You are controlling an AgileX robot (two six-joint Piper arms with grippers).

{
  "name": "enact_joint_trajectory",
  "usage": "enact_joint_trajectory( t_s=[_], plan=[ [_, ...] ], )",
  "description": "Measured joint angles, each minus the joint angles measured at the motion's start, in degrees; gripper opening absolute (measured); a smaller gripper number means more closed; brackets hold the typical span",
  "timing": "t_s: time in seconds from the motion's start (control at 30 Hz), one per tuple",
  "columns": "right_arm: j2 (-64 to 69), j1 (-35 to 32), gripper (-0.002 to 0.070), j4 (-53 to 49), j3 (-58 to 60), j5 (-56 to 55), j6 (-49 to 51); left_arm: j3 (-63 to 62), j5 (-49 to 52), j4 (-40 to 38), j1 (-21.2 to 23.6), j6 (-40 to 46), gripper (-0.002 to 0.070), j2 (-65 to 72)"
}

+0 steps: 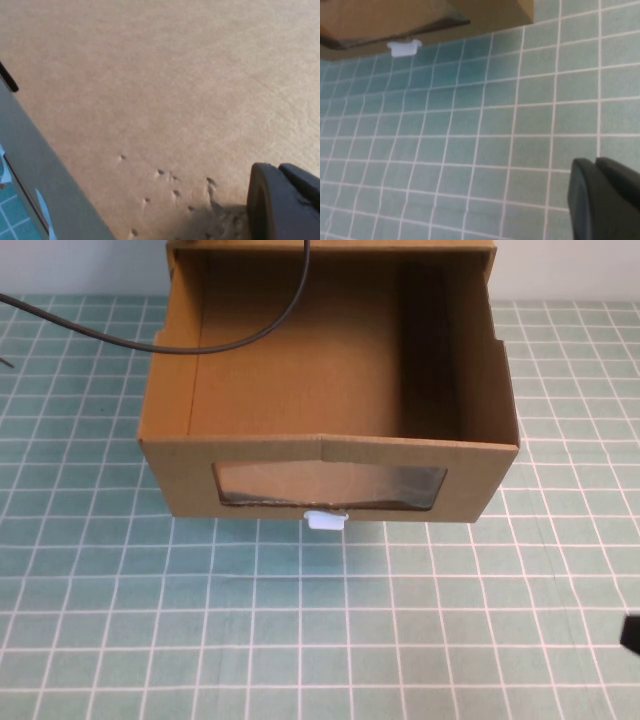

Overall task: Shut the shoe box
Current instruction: Close the shoe box with your right arm

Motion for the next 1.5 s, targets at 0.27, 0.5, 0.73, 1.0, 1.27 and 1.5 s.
enact_joint_trajectory(
  t_s=[0.27,0.5,0.73,1.0,1.27,1.5],
  plan=[
    [21.4,6.0,-0.0011,-2.2,-18.4,6.0,-4.8,0.0,0.0,0.0,0.0,0.0,-0.0005,0.0],
    [31.6,25.5,-0.0011,-6.3,-28.9,-4.1,-0.1,0.0,0.1,0.0,0.0,-0.3,-0.0005,0.0],
    [42.6,33.7,-0.0011,-8.2,-35.1,-13.3,1.8,0.0,0.1,0.0,0.0,-0.5,-0.0005,0.0],
    [51.2,33.7,-0.0011,-8.7,-42.2,-18.6,1.8,0.0,0.3,-0.1,0.0,-0.7,-0.0005,0.0],
    [57.9,30.1,-0.0011,-8.6,-51.2,-20.3,0.8,0.0,0.5,-0.2,0.0,-0.7,-0.0005,0.0],
    [65.4,26.3,-0.0011,-8.1,-60.7,-16.1,0.2,0.0,0.5,-0.2,0.0,-0.8,-0.0005,0.0]
  ],
)
